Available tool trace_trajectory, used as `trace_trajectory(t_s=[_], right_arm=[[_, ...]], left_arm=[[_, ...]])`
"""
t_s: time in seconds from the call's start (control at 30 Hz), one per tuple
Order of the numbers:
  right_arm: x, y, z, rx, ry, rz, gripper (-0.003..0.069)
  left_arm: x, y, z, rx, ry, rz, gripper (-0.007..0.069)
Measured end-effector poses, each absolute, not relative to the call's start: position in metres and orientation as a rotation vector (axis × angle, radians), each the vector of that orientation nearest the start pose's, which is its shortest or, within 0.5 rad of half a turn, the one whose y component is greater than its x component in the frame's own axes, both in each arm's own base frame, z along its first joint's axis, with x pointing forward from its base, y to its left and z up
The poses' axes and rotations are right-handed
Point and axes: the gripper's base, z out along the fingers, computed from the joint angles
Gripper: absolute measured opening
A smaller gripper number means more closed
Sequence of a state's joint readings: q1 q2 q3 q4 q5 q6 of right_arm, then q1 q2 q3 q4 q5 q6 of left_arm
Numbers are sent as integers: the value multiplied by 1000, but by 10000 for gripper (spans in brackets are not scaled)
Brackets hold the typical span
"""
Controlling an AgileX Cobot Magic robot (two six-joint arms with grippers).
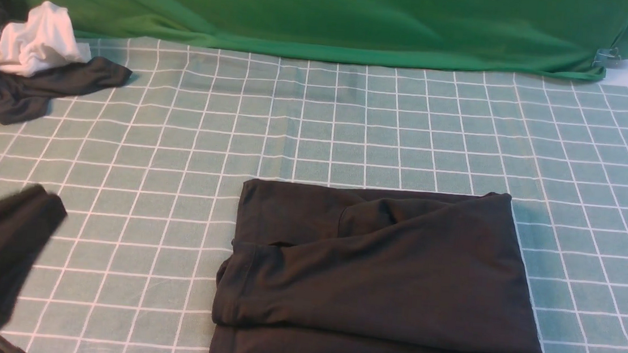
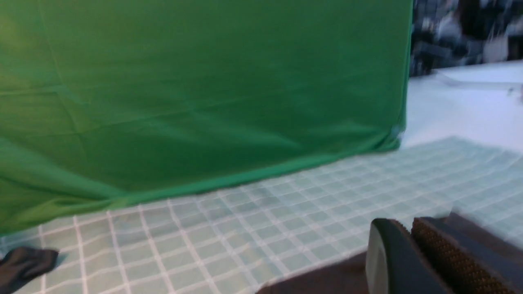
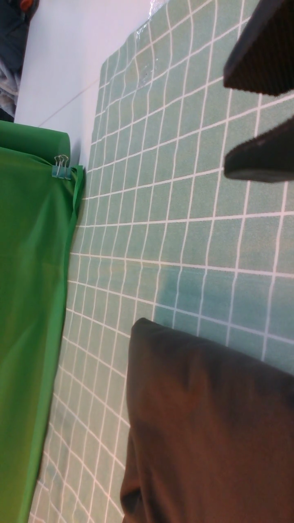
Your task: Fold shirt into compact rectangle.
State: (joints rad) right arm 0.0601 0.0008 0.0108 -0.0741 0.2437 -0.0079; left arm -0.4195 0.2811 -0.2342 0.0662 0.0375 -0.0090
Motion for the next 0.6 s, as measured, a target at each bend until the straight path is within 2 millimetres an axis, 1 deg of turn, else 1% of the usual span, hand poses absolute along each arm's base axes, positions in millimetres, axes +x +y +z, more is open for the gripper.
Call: trace_trajectory(t_s=[0.03,0.2,0.23,0.3,0.43,0.5,0.57,0.6], right_arm=[[56,2,187,-108,1735,-30,236],[56,2,187,-108,1735,-30,237],[56,2,187,-108,1735,-30,237],[56,2,187,-108,1735,-30,237],[56,2,187,-108,1735,-30,237],[56,2,187,-108,1735,-30,237],[56,2,187,-108,1735,-30,237],[56,2,187,-108,1735,-30,237]], left_arm=[[74,-33,258,405,1554,-251,35],[75,-33,237,437,1603,-229,35],[75,-33,237,436,1601,-230,35],[74,-33,227,445,1622,-226,35],[73,-32,222,383,1648,-280,35],[71,-29,222,344,1633,-275,35],[67,-22,220,260,1599,-249,35],[67,-22,220,255,1597,-245,35]])
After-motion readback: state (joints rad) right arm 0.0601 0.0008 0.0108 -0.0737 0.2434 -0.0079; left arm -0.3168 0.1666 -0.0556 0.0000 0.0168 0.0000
